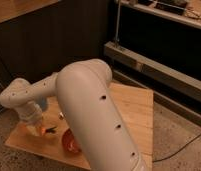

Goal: Place the pepper in the ceramic bowl

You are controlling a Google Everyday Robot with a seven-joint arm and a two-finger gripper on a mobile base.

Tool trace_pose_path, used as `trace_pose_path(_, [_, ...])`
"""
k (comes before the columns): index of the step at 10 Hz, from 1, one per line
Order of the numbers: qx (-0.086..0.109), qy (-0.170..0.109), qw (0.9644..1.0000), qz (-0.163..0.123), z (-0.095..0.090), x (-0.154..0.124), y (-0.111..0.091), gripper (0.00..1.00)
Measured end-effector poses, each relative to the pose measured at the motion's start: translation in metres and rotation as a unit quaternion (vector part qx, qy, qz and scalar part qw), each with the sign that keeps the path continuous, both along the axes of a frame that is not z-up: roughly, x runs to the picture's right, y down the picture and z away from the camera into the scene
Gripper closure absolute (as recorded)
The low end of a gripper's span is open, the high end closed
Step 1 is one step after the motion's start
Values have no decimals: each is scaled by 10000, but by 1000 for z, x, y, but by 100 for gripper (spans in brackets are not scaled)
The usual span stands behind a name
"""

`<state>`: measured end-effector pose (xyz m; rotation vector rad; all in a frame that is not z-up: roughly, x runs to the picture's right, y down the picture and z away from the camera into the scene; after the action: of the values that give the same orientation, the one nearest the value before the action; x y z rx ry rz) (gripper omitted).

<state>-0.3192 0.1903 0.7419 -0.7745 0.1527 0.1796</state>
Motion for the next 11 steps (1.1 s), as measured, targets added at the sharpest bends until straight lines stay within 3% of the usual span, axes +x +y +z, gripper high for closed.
trace_pose_path(5, [165,79,9998,47,-25,8,-11,100])
trace_pose_path(11, [229,190,9994,187,-41,24,-10,100])
